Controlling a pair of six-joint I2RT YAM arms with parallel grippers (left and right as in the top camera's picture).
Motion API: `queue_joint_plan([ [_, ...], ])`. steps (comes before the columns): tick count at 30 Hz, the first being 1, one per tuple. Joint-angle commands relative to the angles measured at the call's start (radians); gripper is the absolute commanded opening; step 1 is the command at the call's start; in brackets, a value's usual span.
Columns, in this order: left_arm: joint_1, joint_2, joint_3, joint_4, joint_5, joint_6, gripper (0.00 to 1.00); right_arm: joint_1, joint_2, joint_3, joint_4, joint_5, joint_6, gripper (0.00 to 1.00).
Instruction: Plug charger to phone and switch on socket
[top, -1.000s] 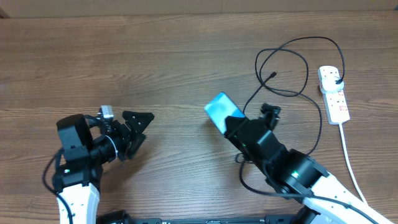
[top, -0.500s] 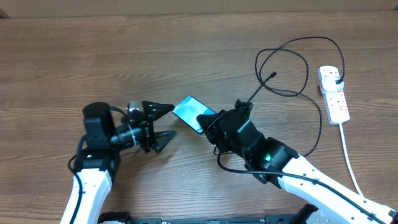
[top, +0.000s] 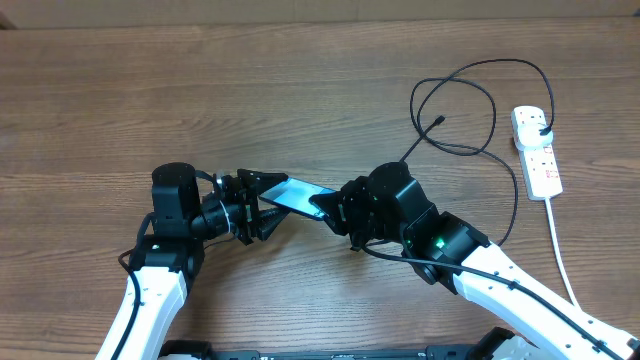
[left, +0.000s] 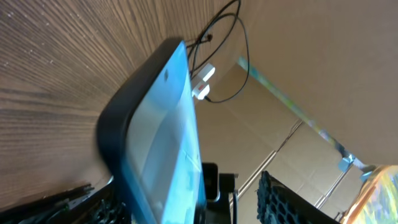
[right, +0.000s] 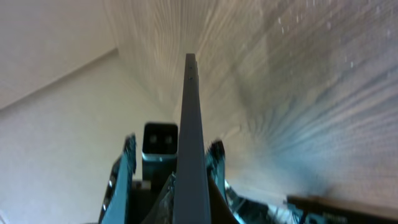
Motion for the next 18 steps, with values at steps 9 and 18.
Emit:
queue_joint_plan([
  [9, -0.016, 0.004, -0.003, 0.084, -0.039, -0.054, 0.52, -0.002, -0.01, 0.019, 0.034, -0.07, 0.06, 0.04],
  [18, -0.098, 0.005, -0.003, 0.131, -0.067, -0.105, 0.35, -0.002, -0.002, 0.019, 0.084, -0.069, 0.111, 0.04],
])
